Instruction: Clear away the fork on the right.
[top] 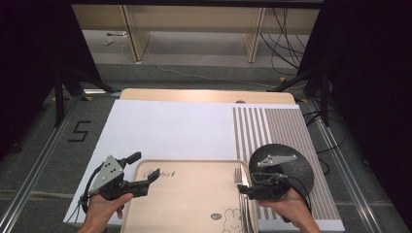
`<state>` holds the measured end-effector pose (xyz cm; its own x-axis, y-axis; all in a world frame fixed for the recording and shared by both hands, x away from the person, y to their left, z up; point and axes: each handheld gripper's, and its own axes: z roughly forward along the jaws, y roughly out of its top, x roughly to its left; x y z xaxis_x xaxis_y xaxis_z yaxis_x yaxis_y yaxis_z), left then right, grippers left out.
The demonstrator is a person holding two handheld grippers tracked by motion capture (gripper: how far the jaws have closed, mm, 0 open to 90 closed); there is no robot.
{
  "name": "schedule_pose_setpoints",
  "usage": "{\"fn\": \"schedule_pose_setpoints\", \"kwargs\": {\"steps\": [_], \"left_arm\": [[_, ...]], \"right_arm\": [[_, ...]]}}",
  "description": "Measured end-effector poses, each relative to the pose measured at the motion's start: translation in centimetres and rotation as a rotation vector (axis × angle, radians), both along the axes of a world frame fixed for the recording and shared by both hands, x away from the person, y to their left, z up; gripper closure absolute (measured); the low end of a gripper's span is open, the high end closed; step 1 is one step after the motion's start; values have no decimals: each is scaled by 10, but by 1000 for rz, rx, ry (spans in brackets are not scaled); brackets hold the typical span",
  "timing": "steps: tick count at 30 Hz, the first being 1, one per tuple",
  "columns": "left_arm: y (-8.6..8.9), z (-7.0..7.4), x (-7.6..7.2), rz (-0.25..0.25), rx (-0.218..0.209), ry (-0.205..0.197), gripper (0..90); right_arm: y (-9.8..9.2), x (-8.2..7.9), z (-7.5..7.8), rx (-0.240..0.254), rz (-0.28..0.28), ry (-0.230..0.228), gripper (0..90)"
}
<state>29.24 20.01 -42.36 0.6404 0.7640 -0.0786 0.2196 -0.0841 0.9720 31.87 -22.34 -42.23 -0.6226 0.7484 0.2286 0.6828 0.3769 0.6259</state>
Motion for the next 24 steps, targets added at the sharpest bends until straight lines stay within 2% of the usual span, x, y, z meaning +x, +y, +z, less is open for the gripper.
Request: {"fn": "schedule_pose_setpoints", "kwargs": {"steps": [3, 24], "left_arm": [[0, 0, 0, 0, 0, 0, 158], [0, 0, 2, 4, -1, 6, 158]], "right_arm": [[-6, 1, 2, 25, -22, -2, 275], [-38, 3, 7, 94, -126, -23, 226]]}}
